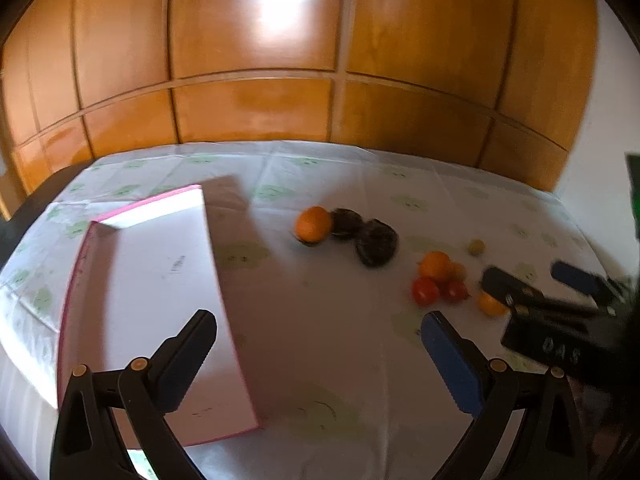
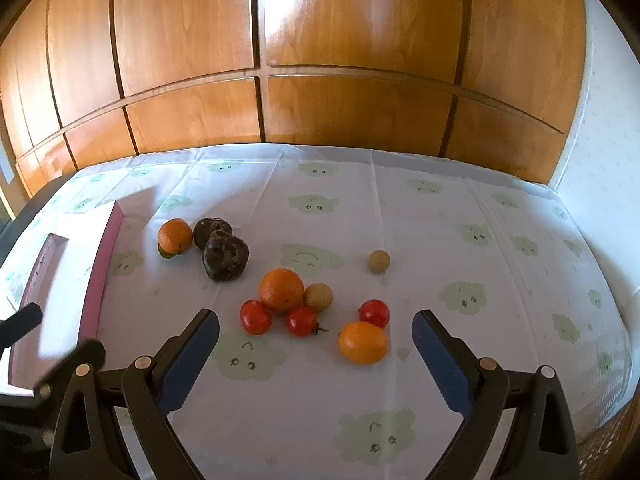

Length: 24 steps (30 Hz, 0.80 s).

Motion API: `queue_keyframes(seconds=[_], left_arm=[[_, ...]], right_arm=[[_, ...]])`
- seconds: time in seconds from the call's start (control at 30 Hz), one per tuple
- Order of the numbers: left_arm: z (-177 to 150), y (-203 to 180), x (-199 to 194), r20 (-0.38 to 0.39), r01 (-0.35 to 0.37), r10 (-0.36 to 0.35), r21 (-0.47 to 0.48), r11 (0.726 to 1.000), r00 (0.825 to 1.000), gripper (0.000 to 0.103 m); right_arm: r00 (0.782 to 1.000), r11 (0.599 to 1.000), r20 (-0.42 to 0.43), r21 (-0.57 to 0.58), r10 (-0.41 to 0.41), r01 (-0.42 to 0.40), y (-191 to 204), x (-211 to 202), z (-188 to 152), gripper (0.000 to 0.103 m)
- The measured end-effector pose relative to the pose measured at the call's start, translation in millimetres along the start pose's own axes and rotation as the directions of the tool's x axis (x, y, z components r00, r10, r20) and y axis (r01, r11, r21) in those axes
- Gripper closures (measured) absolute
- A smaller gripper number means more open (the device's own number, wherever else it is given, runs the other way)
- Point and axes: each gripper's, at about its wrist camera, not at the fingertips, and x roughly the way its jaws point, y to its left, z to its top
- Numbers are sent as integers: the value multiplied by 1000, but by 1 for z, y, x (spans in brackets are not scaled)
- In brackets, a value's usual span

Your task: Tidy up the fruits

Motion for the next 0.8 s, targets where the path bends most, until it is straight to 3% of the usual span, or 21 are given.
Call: queue_keyframes(seconds=[0.17,0.23,0.37,0.63,0.8], left_arm=[[2,-9,4,-26,53,-52,47,997,998,0],[5,-11,13,-69,56,-52,64,996,996,2],[17,1,27,-129,76,-73,17,997,989,9],[41,11,32,-87,9,-3,78,997,996,9],[51,3,30,-51,-22,30,145,989,998,9]], right_arm=[[997,996,-11,-58,71,-72,-19,1,25,4],[995,993,-14,-52,103,-104,-34,3,37,4],[994,994,-14,-7,104,-105,-73,16,59,4],[991,987,-107,143,82,-66,-124,61,54,6],[989,979,-93,180,114,-96,-130,60,55,7]])
